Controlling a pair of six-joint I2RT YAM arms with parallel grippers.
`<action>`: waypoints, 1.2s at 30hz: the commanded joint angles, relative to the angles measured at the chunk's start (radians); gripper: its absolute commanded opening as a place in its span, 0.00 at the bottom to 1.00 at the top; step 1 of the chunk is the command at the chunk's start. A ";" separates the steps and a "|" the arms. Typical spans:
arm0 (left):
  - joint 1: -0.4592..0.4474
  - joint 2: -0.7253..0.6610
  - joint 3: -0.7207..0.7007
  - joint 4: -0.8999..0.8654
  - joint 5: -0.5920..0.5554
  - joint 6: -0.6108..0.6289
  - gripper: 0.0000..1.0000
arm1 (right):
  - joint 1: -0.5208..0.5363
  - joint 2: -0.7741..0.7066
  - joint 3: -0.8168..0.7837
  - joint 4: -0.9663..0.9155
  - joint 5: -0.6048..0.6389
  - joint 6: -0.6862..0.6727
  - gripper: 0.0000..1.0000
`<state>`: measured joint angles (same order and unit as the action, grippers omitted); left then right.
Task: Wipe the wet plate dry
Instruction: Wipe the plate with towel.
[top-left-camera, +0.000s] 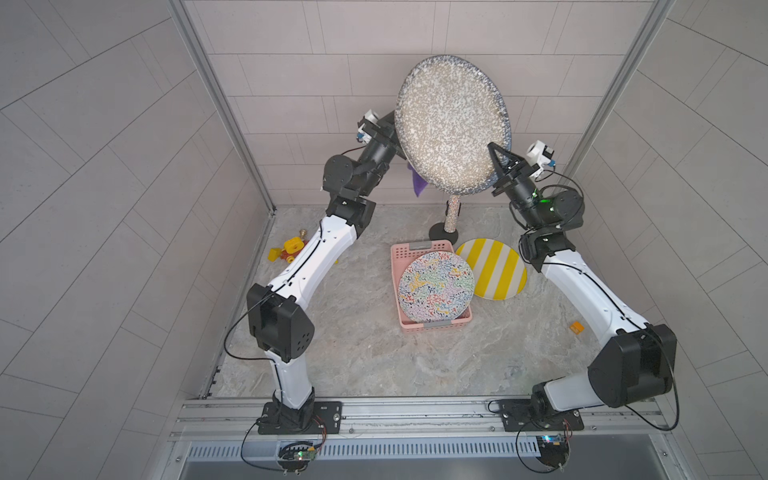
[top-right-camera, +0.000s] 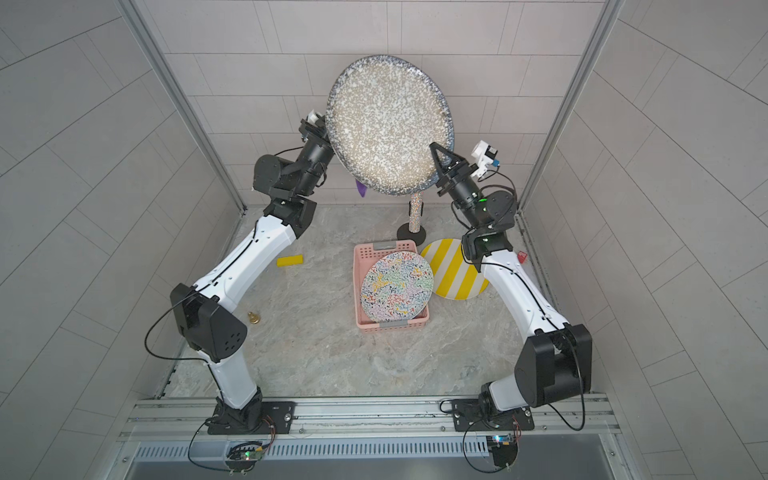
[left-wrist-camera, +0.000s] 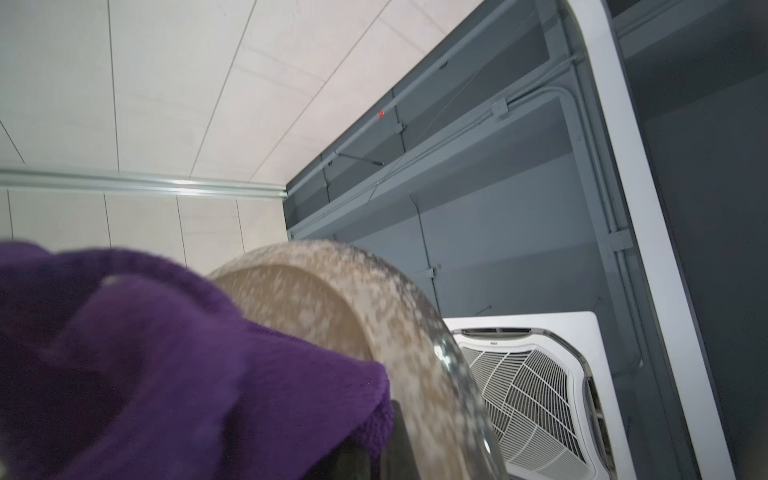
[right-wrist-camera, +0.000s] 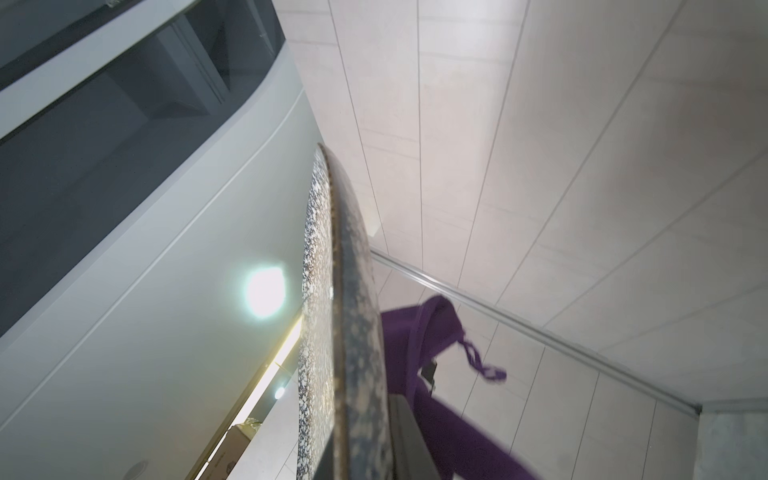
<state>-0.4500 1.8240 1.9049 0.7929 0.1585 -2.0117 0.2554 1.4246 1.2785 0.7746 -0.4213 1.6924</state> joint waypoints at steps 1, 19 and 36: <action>-0.054 -0.012 0.056 0.071 0.067 -0.190 0.00 | 0.086 -0.085 0.055 0.081 0.024 -0.064 0.00; 0.017 -0.405 -0.575 -0.092 0.289 0.114 0.00 | -0.093 0.012 0.215 -0.139 0.213 -0.075 0.00; 0.033 -0.309 0.003 -1.454 -0.131 1.342 0.00 | 0.020 -0.167 0.023 -0.343 0.046 -0.389 0.00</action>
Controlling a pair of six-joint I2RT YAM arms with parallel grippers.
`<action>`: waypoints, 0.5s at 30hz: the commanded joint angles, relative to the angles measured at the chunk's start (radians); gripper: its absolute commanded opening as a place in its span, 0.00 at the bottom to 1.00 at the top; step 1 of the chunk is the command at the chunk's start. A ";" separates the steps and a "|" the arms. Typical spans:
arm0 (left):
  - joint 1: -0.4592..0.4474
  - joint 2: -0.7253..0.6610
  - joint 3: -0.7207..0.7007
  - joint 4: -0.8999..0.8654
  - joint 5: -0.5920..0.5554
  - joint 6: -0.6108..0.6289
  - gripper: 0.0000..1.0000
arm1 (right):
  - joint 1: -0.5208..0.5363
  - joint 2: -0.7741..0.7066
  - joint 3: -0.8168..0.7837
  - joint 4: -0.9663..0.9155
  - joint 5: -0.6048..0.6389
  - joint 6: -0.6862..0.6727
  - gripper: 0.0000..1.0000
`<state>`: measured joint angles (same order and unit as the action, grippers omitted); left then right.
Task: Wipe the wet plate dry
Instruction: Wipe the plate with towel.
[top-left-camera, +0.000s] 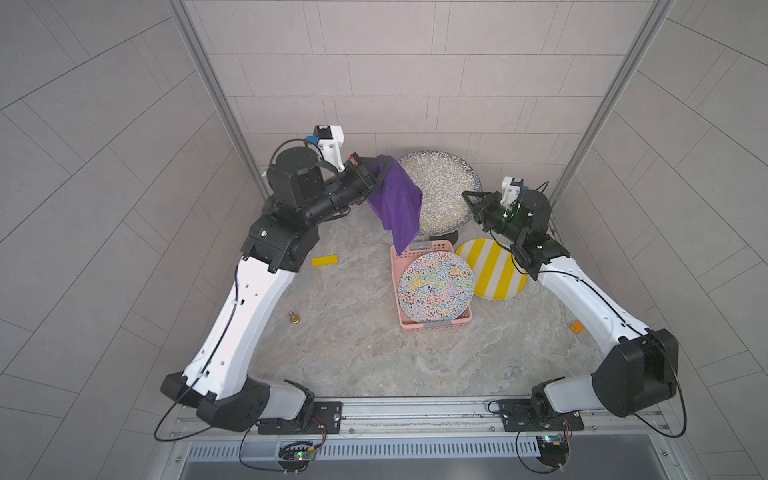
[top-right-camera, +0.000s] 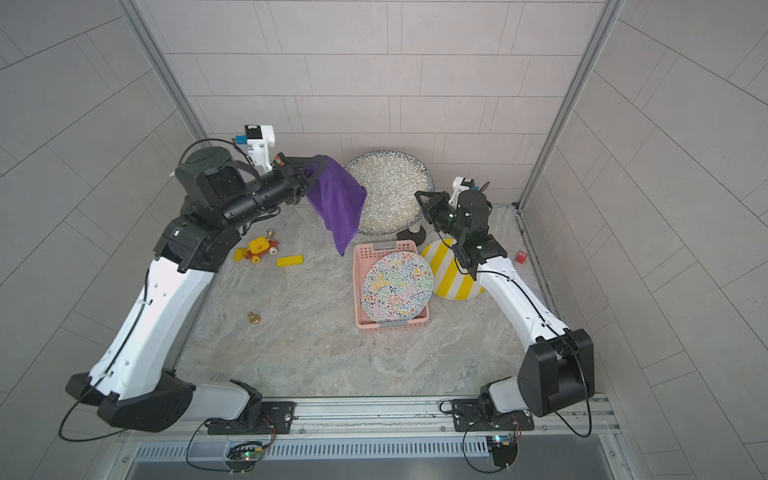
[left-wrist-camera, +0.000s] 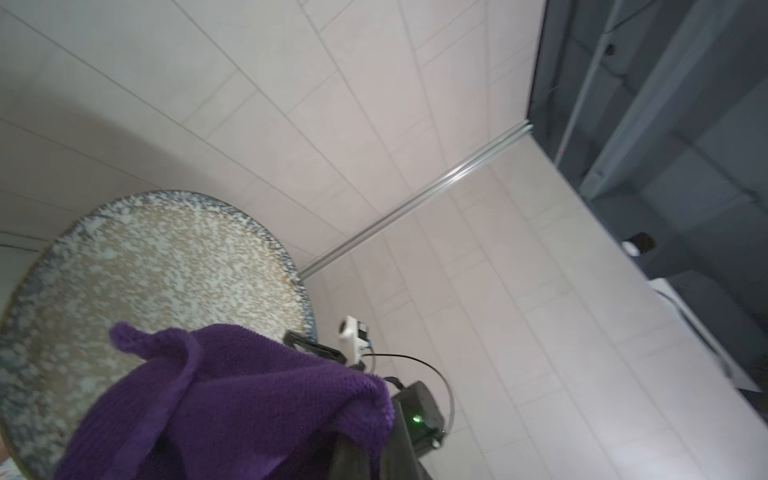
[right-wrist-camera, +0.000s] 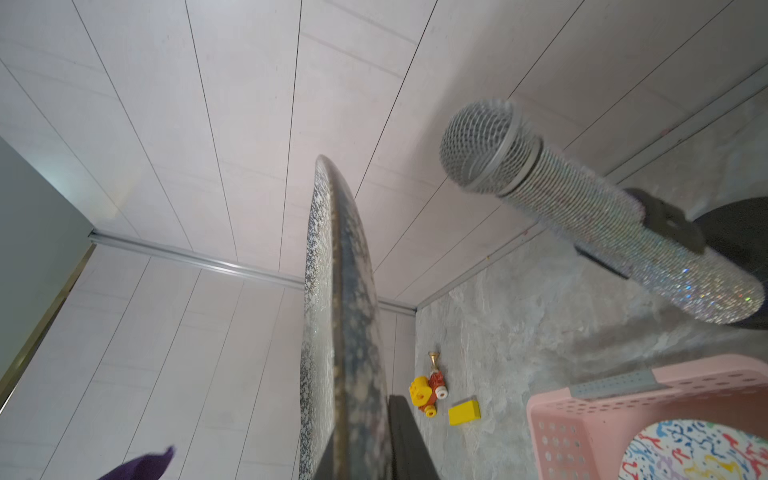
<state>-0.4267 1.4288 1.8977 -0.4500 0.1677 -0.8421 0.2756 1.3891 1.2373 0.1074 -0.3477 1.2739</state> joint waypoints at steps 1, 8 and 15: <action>0.017 0.101 0.021 -0.230 -0.158 0.183 0.00 | 0.006 -0.135 0.059 0.329 -0.034 0.028 0.00; 0.081 0.214 0.099 -0.228 -0.078 0.239 0.00 | 0.067 -0.189 0.010 0.317 -0.143 0.003 0.00; -0.078 0.352 0.175 -0.177 0.284 0.373 0.00 | 0.093 -0.142 0.050 0.351 -0.118 0.013 0.00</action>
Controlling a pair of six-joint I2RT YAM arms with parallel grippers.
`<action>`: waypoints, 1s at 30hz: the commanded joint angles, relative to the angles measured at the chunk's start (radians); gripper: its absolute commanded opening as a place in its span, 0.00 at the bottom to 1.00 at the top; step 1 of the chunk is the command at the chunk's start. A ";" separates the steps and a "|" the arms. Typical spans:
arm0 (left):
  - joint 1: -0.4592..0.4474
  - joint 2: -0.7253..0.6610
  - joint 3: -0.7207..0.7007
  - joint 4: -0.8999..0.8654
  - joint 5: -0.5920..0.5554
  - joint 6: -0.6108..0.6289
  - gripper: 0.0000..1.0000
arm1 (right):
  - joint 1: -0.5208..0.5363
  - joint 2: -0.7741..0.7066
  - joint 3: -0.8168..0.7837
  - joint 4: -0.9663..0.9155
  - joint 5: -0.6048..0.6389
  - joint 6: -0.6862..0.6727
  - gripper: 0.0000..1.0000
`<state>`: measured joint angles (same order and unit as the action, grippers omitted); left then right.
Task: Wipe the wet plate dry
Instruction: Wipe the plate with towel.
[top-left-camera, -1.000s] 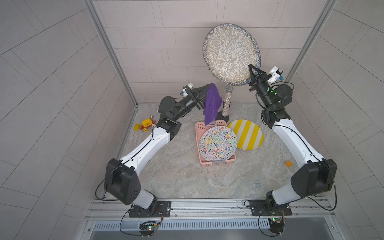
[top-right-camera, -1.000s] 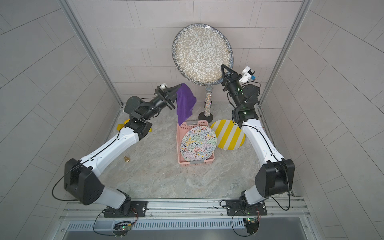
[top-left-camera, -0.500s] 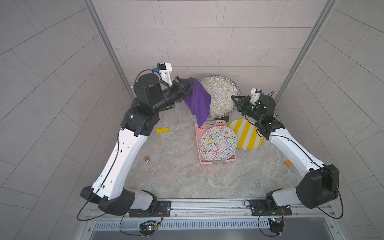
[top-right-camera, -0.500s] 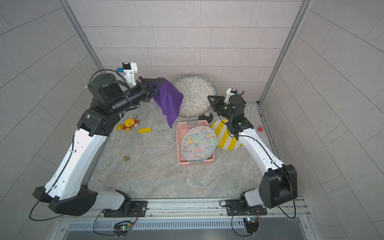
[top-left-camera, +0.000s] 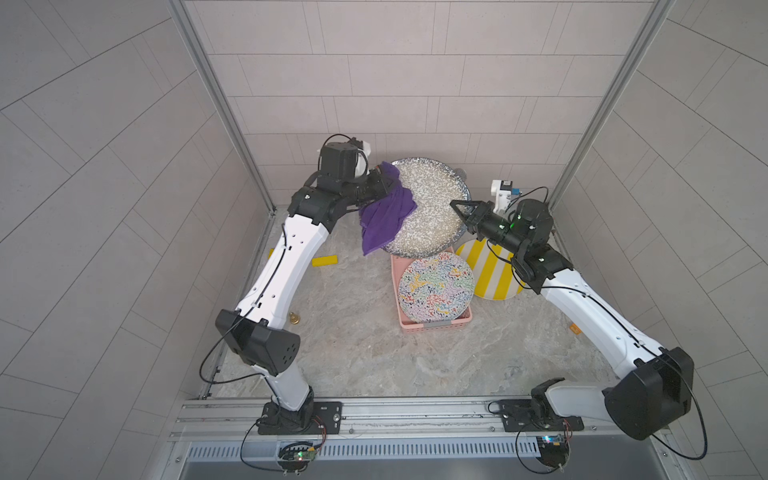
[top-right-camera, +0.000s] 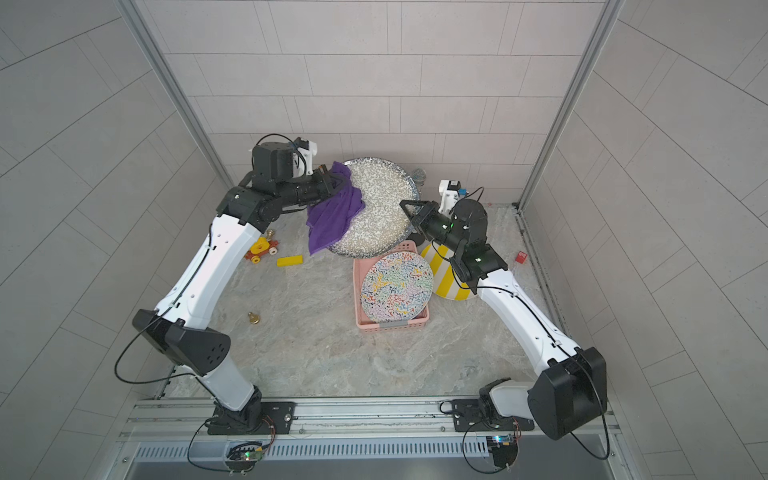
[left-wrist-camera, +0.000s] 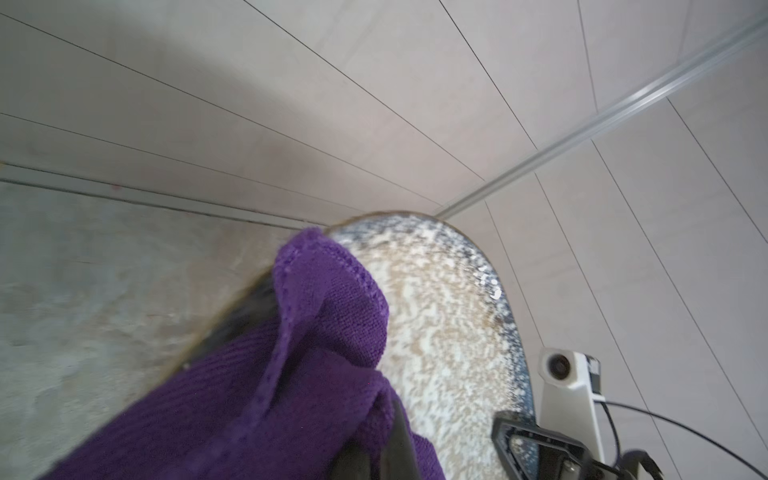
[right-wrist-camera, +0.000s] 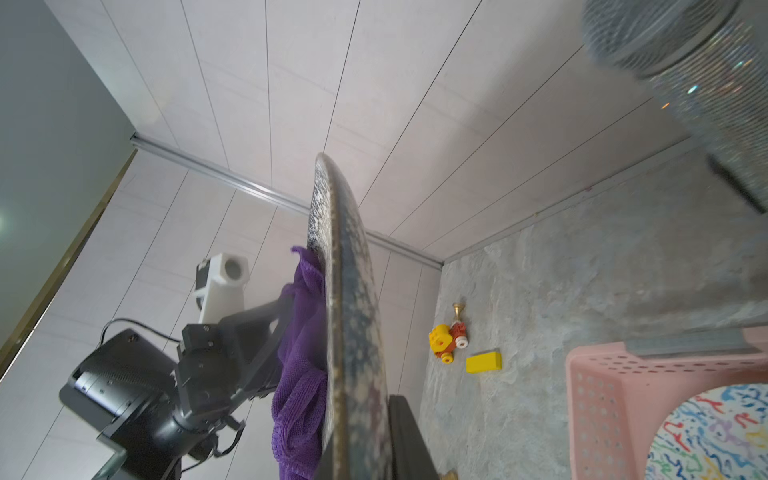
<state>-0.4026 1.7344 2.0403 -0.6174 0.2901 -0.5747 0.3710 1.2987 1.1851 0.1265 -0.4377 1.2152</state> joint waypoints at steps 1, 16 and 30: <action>-0.128 0.058 0.039 -0.028 0.158 0.125 0.00 | -0.018 -0.038 0.119 0.352 -0.018 0.087 0.00; 0.003 -0.059 -0.163 -0.036 0.021 -0.007 0.00 | -0.044 -0.122 -0.005 0.314 -0.039 0.122 0.00; -0.042 -0.006 -0.041 0.121 0.158 -0.235 0.00 | -0.240 -0.059 0.085 0.299 0.070 0.204 0.00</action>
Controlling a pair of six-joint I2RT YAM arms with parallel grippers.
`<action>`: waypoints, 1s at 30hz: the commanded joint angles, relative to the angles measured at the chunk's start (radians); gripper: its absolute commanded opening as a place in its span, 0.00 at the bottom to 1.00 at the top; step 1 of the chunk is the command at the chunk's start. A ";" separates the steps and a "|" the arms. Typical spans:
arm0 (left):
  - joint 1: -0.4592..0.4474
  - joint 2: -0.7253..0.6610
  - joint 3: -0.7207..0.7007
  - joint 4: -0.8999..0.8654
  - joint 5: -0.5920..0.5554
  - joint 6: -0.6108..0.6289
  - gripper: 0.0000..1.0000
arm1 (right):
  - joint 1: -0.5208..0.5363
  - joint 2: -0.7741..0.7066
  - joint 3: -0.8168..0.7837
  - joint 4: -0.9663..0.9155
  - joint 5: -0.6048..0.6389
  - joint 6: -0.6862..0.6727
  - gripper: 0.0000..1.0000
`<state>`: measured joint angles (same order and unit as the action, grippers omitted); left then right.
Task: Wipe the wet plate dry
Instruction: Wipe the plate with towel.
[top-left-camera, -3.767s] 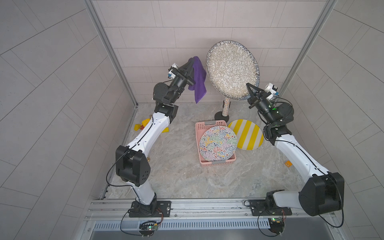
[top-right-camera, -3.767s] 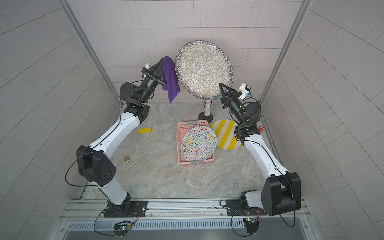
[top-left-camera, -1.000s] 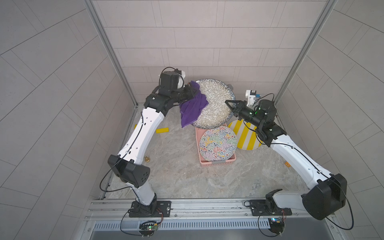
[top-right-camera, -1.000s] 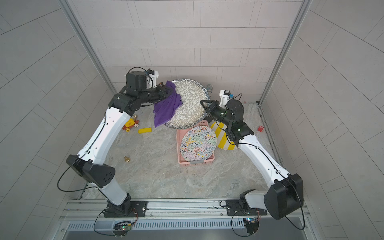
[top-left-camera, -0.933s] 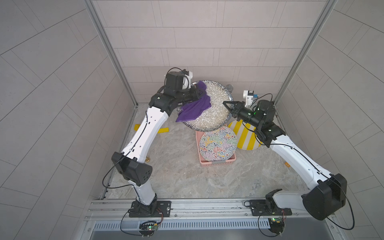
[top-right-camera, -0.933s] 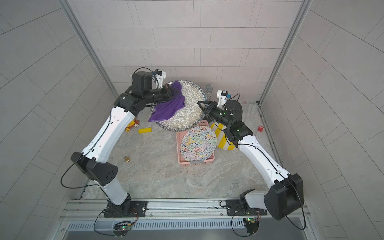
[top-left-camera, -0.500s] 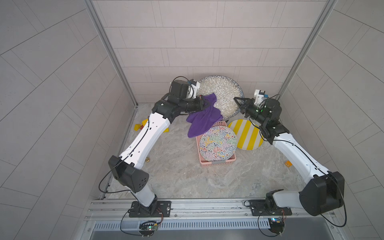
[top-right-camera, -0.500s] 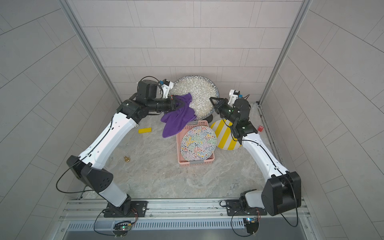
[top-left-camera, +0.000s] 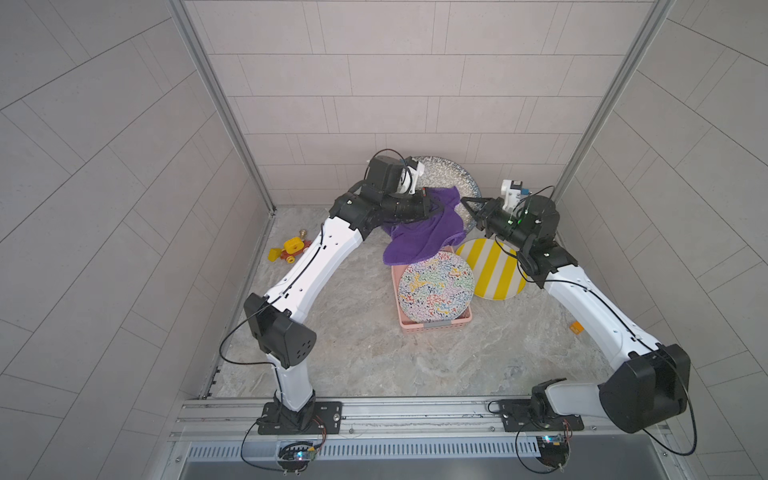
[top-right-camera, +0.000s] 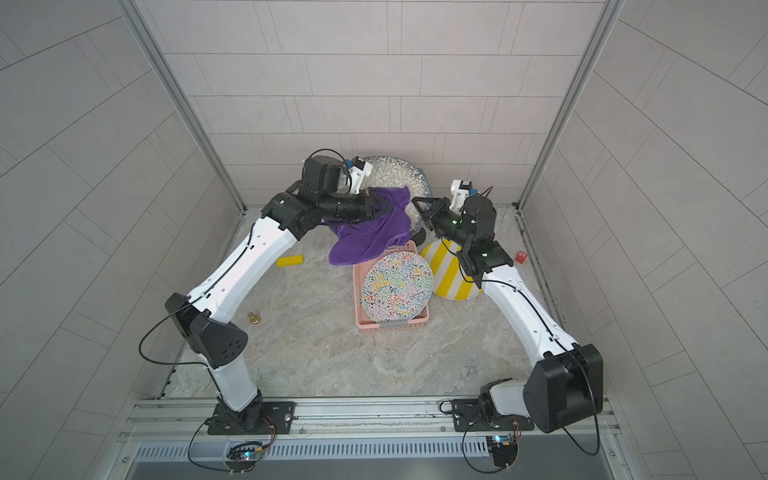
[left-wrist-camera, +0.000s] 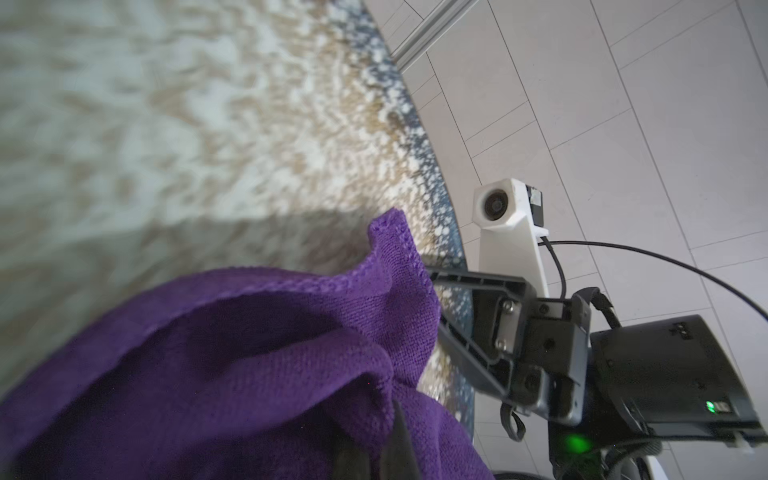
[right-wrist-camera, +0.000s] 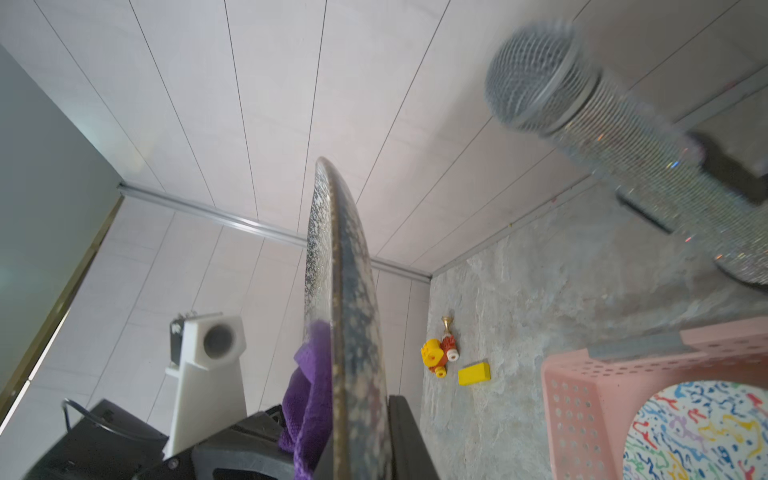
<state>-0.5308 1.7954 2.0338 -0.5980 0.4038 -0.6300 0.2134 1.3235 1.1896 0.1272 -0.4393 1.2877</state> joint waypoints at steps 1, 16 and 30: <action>0.126 -0.101 -0.098 0.194 0.072 -0.307 0.00 | -0.114 -0.094 0.069 0.310 0.069 0.158 0.00; 0.267 -0.096 -0.431 1.304 0.085 -1.404 0.00 | -0.148 -0.038 0.044 0.656 0.023 0.416 0.00; 0.069 -0.047 -0.418 1.549 -0.225 -1.676 0.00 | 0.044 0.131 0.174 0.746 0.097 0.414 0.00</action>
<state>-0.4194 1.7519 1.5814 0.8284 0.2516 -2.0121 0.2375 1.4727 1.2587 0.6510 -0.4290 1.6745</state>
